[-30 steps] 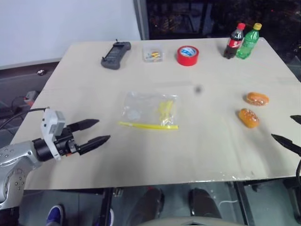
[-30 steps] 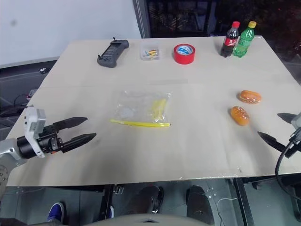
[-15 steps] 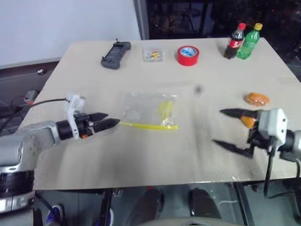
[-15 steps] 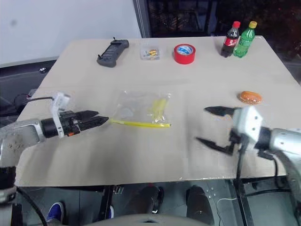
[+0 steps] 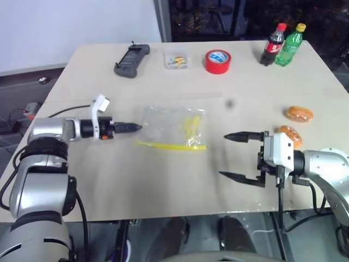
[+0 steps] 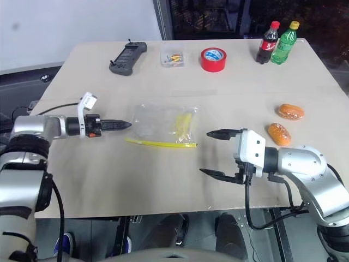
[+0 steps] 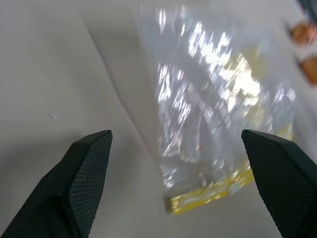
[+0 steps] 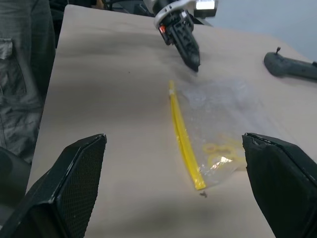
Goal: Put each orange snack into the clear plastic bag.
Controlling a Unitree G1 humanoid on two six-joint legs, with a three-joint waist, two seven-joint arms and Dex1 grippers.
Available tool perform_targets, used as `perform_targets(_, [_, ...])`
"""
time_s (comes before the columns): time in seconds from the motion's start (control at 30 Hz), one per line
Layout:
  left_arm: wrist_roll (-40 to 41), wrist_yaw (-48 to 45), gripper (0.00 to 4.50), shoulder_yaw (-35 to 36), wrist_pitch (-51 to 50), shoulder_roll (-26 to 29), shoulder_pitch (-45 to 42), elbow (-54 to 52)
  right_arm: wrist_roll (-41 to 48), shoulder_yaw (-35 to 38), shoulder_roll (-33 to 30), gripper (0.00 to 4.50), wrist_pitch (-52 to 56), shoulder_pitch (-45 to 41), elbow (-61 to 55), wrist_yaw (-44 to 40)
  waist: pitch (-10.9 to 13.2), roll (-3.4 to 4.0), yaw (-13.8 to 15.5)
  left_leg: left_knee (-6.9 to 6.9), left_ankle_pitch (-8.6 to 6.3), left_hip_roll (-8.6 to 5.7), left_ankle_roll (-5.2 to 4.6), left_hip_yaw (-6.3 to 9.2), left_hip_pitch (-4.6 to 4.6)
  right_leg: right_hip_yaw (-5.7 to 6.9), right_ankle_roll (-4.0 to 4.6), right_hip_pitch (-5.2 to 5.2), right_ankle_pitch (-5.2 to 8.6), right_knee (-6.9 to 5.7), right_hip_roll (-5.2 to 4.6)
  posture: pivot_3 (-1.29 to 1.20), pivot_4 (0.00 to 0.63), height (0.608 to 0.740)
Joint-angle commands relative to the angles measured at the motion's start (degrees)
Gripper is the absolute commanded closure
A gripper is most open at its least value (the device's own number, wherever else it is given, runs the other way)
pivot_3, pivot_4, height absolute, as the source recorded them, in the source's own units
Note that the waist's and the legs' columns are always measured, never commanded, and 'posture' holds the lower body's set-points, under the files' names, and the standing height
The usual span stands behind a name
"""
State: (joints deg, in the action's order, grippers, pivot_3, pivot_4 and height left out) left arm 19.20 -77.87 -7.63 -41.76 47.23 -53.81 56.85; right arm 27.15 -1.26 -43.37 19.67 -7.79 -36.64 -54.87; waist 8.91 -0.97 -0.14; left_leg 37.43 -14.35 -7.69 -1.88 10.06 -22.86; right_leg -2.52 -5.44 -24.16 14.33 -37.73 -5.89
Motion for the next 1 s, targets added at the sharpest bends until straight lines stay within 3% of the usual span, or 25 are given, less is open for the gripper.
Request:
perform_targets(0.03, [-4.3, -7.6, 0.06, -1.1, 3.5, -2.5, -4.3, 7.9, -0.6, 1.8, -0.1, 0.00, -0.4, 2.4, -4.3, 2.5, 0.0, -0.01, -0.3, 0.01, 0.00, 0.00, 0.00, 0.00, 0.00, 0.01, 0.00, 0.01, 0.00, -0.01, 0.00, 0.00, 0.150, 0.740])
perform_targets(0.3, [-6.9, -14.5, 0.06, -0.4, 1.7, -9.8, -6.5, 14.6, -0.2, 8.0, -0.7, 0.00, 1.0, 10.1, -7.8, 6.9, 0.0, -0.03, -0.6, 0.28, 0.00, -0.04, -0.02, 0.01, 0.07, 0.02, -0.03, 0.13, 0.01, -0.22, 0.00, 0.00, 0.150, 0.740])
perform_targets(0.5, [-6.9, -14.5, 0.06, 1.6, -1.7, -13.6, -4.3, 15.9, 0.3, 13.7, -1.6, 0.00, 1.3, 15.5, -10.0, 7.8, -0.1, -0.03, -0.6, 0.53, -0.01, -0.07, -0.04, 0.05, 0.10, 0.05, -0.05, 0.27, 0.00, -0.27, 0.01, 0.00, 0.150, 0.740])
perform_targets(0.77, [-7.6, -10.3, 0.06, 5.4, -2.2, -18.5, -3.1, 16.1, 0.6, 16.1, -1.9, 0.00, 1.6, 17.8, -11.2, 8.6, -0.3, 0.11, -0.2, 0.77, -0.08, -0.08, -0.15, 0.14, 0.29, 0.18, -0.08, 0.59, 0.01, -0.27, -0.02, 0.00, 0.150, 0.740])
perform_targets(0.87, [-8.2, -10.8, 0.86, 5.8, -3.7, -19.5, -3.1, 15.6, 0.6, 16.3, -1.7, 0.00, 1.6, 18.2, -11.4, 9.1, -0.3, 0.12, -0.2, 0.83, -0.09, -0.10, -0.17, 0.15, 0.29, 0.19, -0.11, 0.61, -0.01, -0.28, -0.03, 0.00, 0.150, 0.740])
perform_targets(1.0, [-8.4, -10.4, 2.90, 6.6, -4.9, -19.9, -3.3, 15.2, 0.1, 17.1, -1.5, 0.00, 0.9, 19.5, -10.9, 8.9, -0.3, 0.11, -0.4, 0.84, -0.09, -0.10, -0.17, 0.15, 0.27, 0.18, -0.12, 0.61, -0.01, -0.28, -0.02, 0.00, 0.150, 0.740])
